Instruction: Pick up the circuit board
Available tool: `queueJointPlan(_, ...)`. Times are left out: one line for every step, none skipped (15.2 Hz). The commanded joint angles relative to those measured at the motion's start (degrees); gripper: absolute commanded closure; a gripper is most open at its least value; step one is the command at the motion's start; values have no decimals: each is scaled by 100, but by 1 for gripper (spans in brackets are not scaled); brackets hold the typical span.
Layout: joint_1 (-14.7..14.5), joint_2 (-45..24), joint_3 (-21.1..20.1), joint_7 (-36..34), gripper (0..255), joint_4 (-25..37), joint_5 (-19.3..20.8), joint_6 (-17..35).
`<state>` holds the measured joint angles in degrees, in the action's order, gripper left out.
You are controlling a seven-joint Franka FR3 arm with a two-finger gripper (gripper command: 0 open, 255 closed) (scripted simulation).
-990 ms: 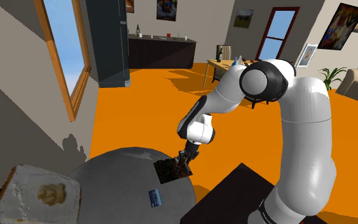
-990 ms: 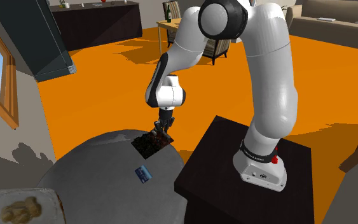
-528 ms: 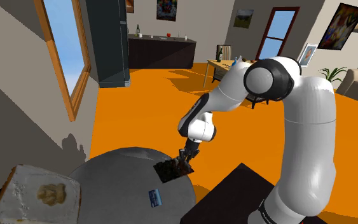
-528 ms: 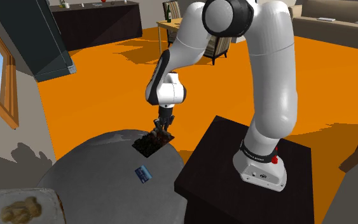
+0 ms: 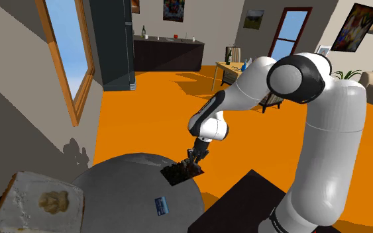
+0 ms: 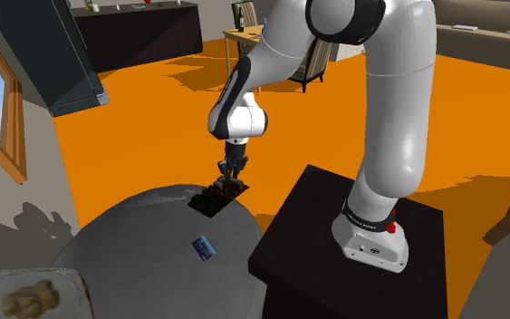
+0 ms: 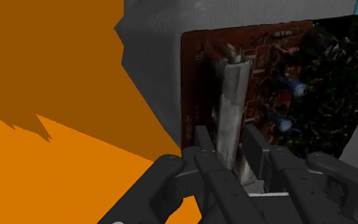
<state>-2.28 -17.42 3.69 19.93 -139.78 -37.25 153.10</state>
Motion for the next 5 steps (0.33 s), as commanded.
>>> queueJointPlan(-45,183,65,-136,255,-58,138,-108)
queueJointPlan(-63,266,96,-204,255,-76,209,-166)
queueJointPlan(-80,349,126,-271,255,-93,280,-224)
queueJointPlan(-81,362,130,-282,255,-96,292,-232)
queueJointPlan(-81,362,129,-282,255,-96,292,-232)
